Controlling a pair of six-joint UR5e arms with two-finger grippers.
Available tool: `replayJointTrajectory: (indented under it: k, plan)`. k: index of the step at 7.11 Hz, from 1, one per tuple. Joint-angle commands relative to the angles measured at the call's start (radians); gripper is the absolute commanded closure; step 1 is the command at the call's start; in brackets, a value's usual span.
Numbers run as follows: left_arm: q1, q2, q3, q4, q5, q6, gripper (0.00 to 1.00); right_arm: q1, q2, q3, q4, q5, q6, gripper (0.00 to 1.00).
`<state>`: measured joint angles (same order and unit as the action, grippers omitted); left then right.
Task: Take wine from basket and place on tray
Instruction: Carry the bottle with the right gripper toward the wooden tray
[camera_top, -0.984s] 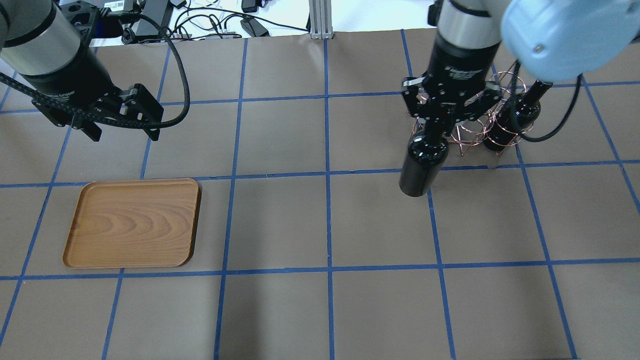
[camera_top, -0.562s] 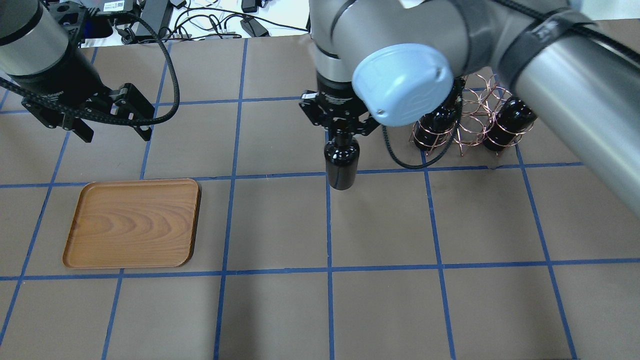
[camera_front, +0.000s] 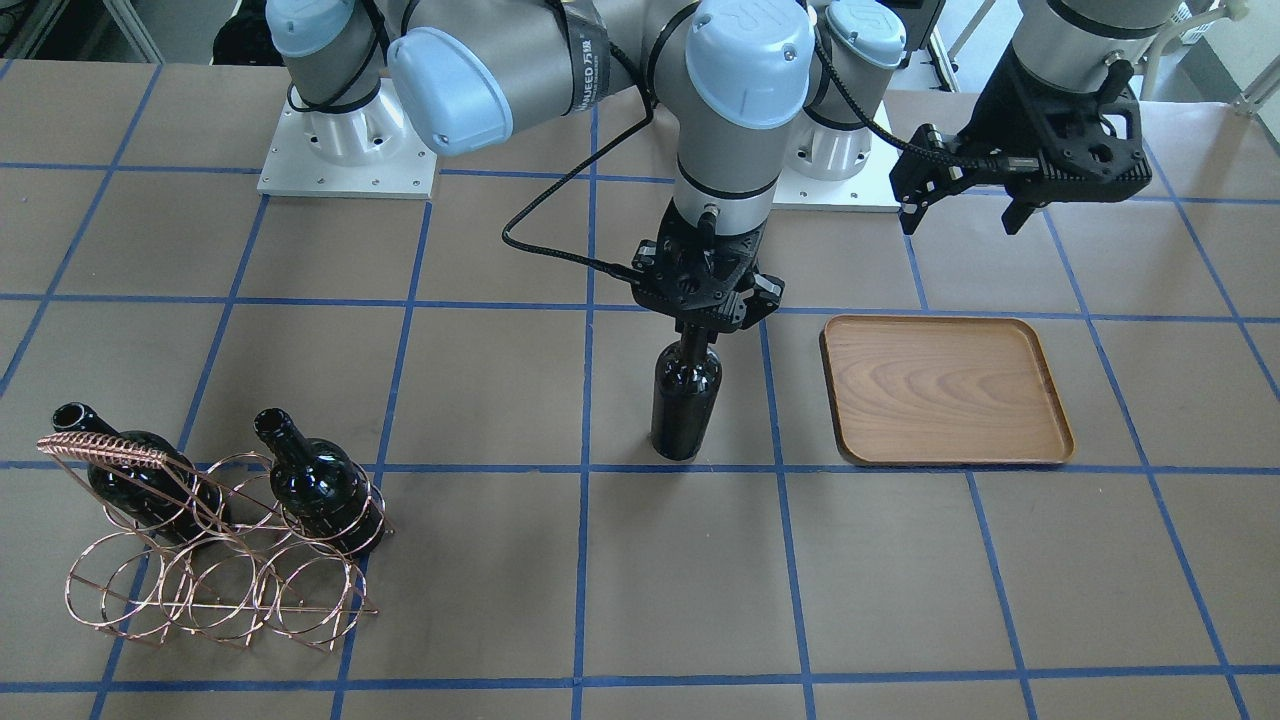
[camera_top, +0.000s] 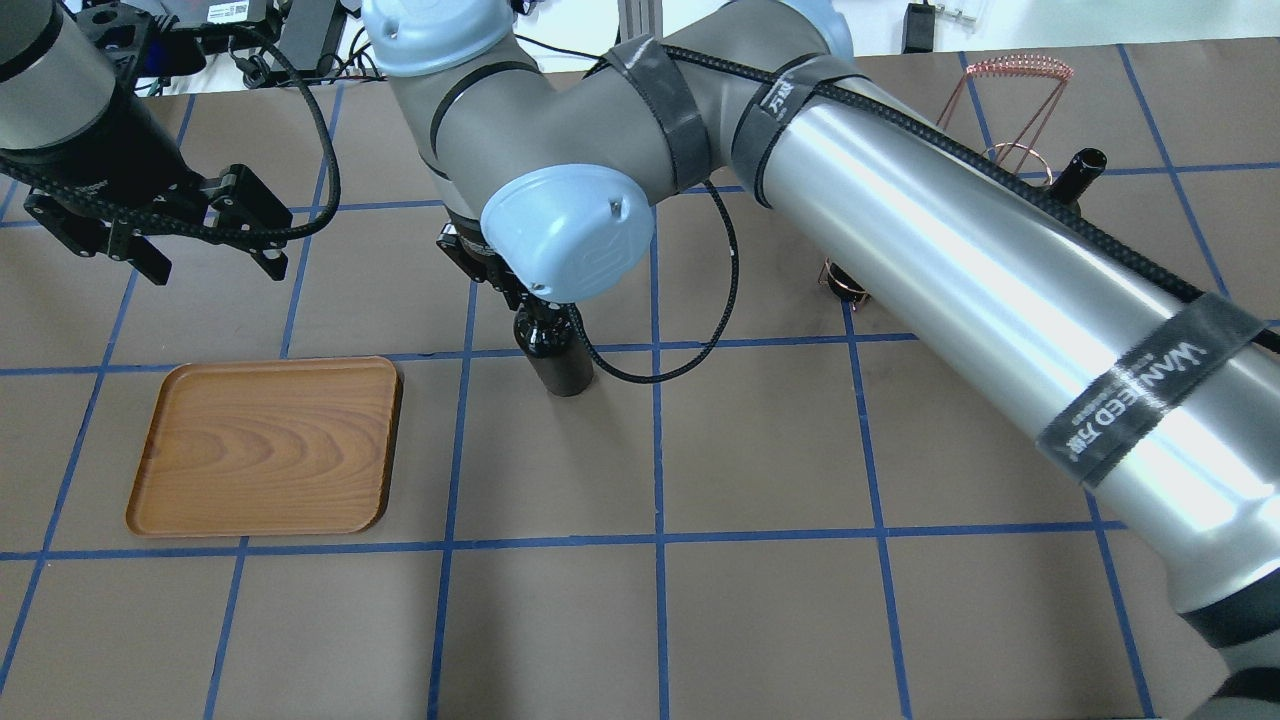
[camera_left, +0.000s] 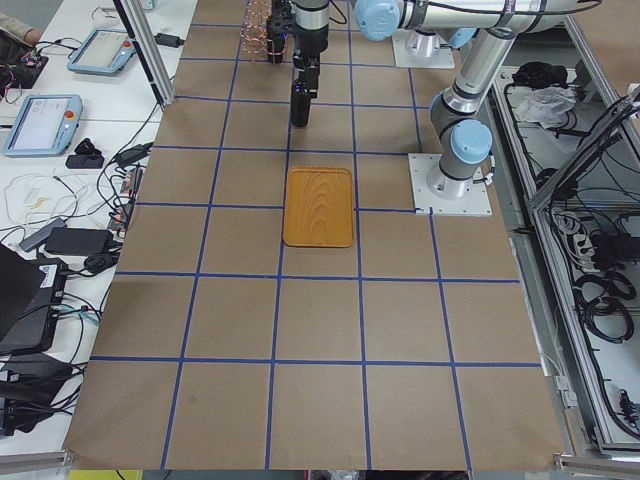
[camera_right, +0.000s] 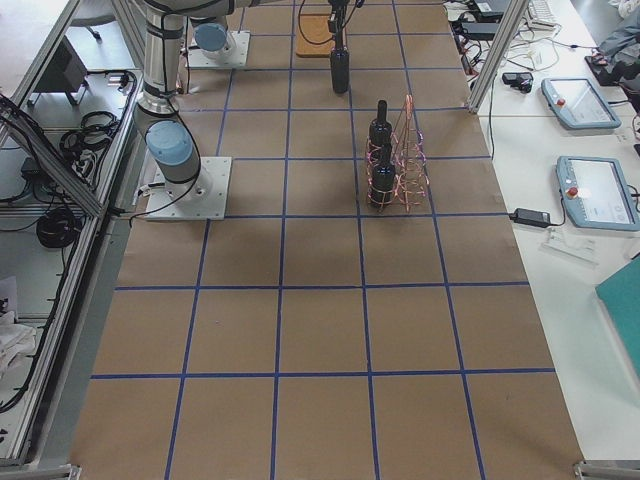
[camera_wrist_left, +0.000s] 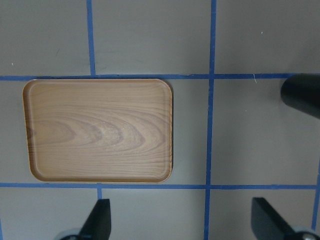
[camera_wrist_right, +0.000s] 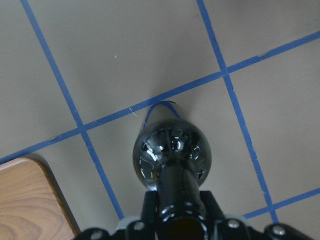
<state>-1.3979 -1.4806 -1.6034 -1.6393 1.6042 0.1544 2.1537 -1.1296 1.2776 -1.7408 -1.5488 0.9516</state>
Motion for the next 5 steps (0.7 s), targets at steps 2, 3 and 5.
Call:
replayJointTrajectory:
  k: [2, 3, 5]
  plan:
    - [0.056, 0.000, 0.008, -0.008, -0.003, 0.039, 0.00, 0.009, 0.004, -0.003, 0.001, 0.015, 0.018, 1.00]
    - [0.056, 0.000, 0.007, -0.008, -0.004, 0.039, 0.00, 0.027, -0.007, 0.002, 0.048, 0.012, 0.019, 1.00]
    - [0.059, 0.000, 0.008, -0.008, 0.000, 0.039, 0.00, 0.043, -0.038, 0.028, 0.101, 0.045, 0.045, 1.00]
